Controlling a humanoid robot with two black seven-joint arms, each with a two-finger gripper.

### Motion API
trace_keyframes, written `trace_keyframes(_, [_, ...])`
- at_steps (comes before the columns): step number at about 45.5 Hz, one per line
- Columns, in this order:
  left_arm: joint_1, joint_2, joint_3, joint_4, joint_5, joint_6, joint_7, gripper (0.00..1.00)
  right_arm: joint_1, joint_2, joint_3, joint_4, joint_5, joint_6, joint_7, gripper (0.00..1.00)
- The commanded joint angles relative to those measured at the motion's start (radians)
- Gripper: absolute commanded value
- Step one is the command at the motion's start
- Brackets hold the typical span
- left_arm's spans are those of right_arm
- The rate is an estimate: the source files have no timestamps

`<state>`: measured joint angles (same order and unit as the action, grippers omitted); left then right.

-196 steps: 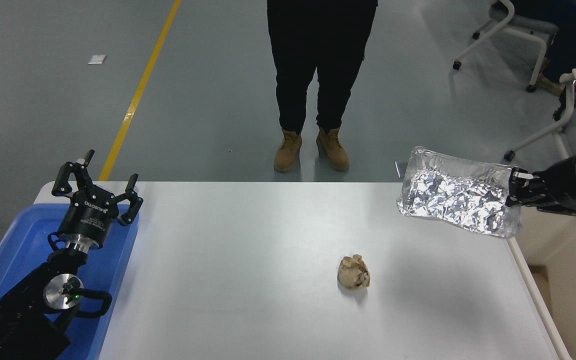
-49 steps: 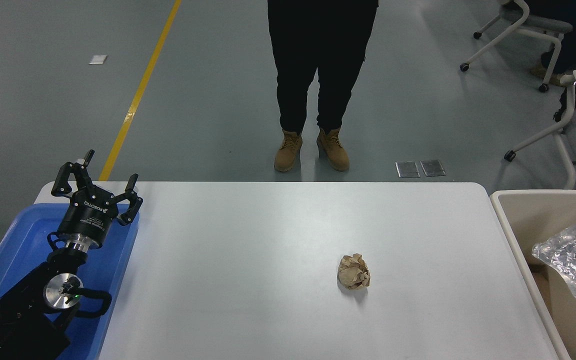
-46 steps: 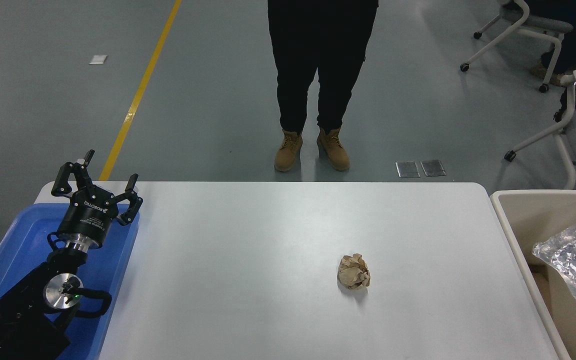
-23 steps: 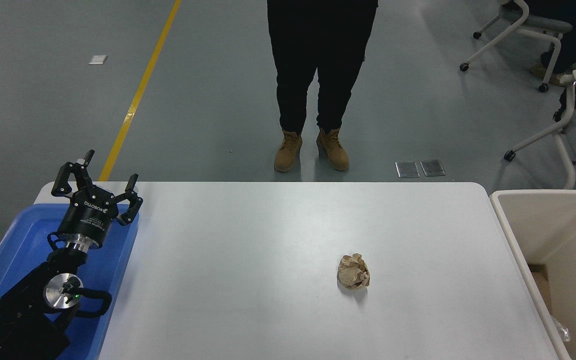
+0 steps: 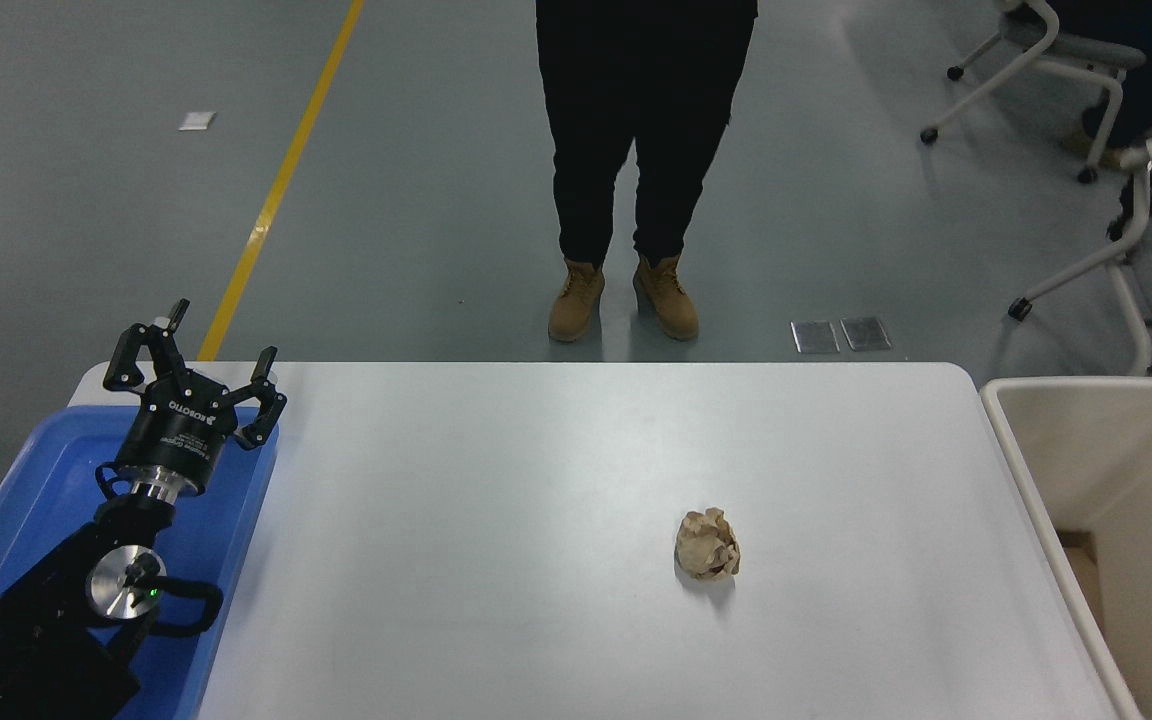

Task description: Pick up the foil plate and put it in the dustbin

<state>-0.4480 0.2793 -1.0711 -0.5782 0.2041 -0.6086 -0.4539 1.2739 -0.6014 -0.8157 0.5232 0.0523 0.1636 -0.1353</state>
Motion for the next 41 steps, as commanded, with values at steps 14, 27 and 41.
trace_keyframes(14, [0.000,0.000,0.000,0.000,0.000,0.001,0.001,0.98,0.639,0.022,-0.223,0.420,-0.135,0.292,-0.001,1.00])
trace_keyframes(27, [0.000,0.000,0.000,0.000,0.000,0.000,0.001,0.98,0.955,0.017,-0.399,0.773,-0.135,0.416,-0.001,1.00])
trace_keyframes(41, [0.000,0.000,0.000,0.001,0.000,0.001,0.001,0.98,1.205,0.045,-0.419,1.066,-0.135,0.574,-0.003,1.00])
